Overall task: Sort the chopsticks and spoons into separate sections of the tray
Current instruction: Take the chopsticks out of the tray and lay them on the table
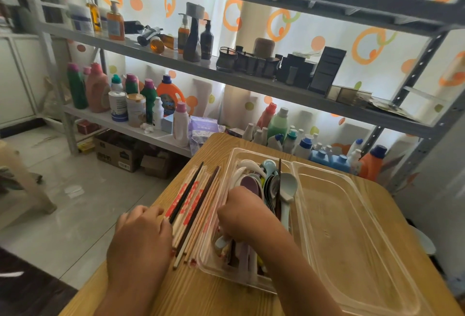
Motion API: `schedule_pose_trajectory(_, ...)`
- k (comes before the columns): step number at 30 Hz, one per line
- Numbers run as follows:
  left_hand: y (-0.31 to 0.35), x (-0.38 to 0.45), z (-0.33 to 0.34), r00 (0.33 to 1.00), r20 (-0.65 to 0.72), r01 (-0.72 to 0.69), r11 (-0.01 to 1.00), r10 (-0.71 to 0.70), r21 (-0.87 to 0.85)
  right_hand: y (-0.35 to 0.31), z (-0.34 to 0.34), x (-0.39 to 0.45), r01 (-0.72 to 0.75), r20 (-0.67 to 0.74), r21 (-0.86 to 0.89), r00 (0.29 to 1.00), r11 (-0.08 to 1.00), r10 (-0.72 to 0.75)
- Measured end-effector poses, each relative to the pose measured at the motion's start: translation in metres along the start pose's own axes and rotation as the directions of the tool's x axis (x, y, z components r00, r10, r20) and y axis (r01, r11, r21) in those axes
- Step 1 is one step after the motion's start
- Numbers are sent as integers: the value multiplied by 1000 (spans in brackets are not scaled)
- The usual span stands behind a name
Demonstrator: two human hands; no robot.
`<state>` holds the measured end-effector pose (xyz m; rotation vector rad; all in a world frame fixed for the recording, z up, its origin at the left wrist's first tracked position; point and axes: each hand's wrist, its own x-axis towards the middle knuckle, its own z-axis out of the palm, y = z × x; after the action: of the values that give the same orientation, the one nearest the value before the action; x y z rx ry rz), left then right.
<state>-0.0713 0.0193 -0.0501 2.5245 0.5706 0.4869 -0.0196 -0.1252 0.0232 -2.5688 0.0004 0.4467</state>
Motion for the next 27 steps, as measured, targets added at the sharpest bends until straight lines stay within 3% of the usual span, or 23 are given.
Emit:
schedule_pose_trajectory(6,0,0,6,998,-42,-46,997,43,-61,1,-5,0,-27,20,69,999,997,26)
schedule_pose_trajectory(13,-4,2,8,998,-22,-61,995,60,-80,2,-2,3,-18,17,27,1000,999,18)
schedule_pose_trajectory(18,6,-2,-1,968,-48,-249,912,247,-325,2,-6,4,-61,71,118,996,991,53)
schedule_pose_trajectory(23,16,-9,-5,902,204,-242,838,380,-489,3,-7,7,-92,52,150,995,984,85)
schedule_pose_trajectory(27,15,-7,-8,878,276,-191,816,391,-546,4,-9,8,-73,74,112,995,991,65)
